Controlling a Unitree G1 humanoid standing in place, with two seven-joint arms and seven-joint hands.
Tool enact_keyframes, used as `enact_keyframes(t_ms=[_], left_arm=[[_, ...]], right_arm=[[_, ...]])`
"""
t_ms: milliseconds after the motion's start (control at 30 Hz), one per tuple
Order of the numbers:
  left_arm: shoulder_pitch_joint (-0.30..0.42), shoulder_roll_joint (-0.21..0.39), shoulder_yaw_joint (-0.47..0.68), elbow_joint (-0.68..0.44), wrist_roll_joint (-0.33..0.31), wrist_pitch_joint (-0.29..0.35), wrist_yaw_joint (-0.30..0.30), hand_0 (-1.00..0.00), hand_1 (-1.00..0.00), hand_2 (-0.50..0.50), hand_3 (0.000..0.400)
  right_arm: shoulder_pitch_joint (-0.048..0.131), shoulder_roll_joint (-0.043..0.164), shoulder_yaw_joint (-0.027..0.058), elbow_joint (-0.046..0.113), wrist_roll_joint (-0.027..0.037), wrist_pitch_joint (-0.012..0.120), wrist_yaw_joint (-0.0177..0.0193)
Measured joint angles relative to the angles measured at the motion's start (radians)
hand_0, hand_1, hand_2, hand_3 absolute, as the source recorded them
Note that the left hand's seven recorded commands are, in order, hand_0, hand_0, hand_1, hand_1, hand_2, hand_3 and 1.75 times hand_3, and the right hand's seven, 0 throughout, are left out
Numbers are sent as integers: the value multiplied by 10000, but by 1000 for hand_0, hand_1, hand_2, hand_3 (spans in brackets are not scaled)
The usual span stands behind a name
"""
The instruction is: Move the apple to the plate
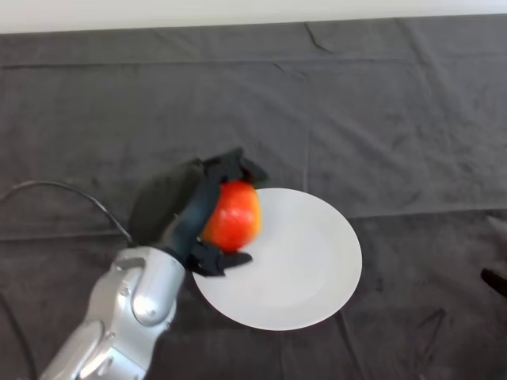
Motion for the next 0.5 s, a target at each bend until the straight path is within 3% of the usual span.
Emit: enact_keyframes(t_ms=[133,500], left_arm=[[101,16,-465,0,-204,-166,-116,-1000,-1000,0,400],[104,337,-834,2,-553,-289,-1203,-1000,-1000,0,400]], right_arm=[[0,0,-15,1,0,4,0],[0,0,-15,-2,-3,3,4]])
